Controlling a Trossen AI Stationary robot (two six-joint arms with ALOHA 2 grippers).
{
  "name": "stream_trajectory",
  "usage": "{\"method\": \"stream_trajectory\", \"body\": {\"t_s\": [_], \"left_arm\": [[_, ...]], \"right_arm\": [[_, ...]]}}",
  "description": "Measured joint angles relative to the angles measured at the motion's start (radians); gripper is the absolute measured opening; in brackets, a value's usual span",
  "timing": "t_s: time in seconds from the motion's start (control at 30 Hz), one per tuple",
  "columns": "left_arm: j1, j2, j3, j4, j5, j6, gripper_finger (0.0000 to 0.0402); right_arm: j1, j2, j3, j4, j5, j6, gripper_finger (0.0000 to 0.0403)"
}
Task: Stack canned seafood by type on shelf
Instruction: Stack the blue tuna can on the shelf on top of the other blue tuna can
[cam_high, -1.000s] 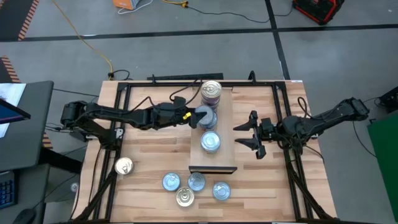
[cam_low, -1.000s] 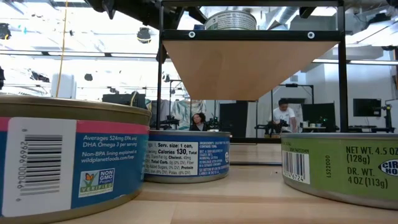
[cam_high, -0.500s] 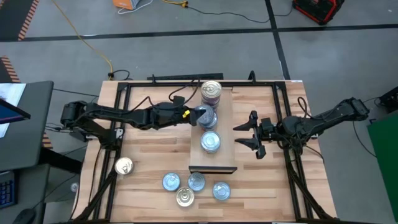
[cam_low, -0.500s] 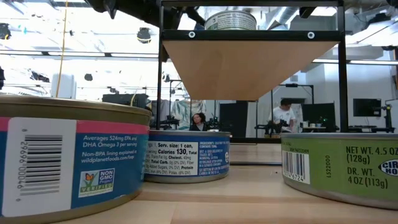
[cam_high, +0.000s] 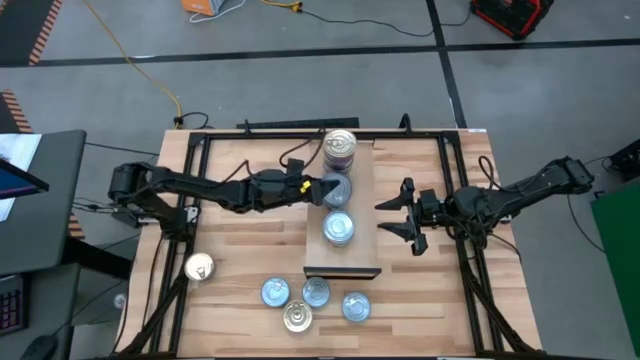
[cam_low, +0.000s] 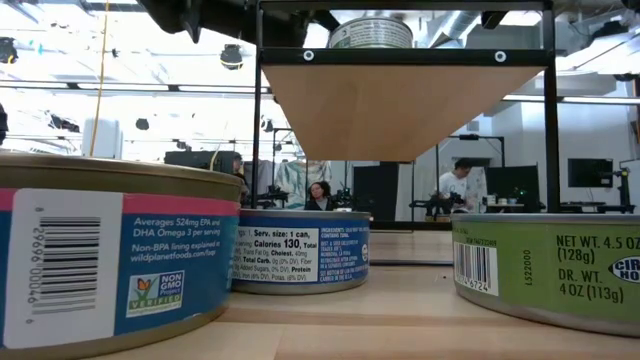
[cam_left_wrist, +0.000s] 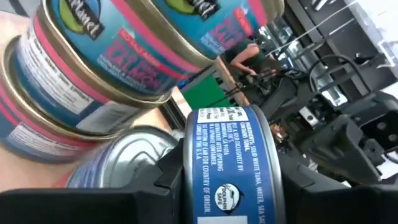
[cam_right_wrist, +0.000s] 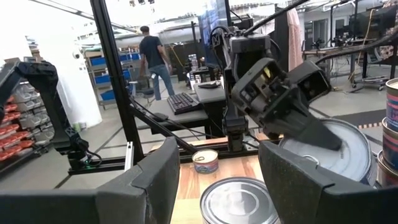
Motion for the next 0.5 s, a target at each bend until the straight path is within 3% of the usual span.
{"method": "stream_trajectory", "body": {"t_s": [0.27,0.5], "left_arm": [[0.022,0.018,0.001,0.028,0.005,0.046,0.0132],[0.000,0.013,0.001,0.012,-0.030,0.170,0.0193]], "right_arm": [[0.003,0.000,0.000,-0.024,0.000,0.001,0.0243],[0.003,0.000,0.000,-0.023,0.000,0.004,0.0243]]}}
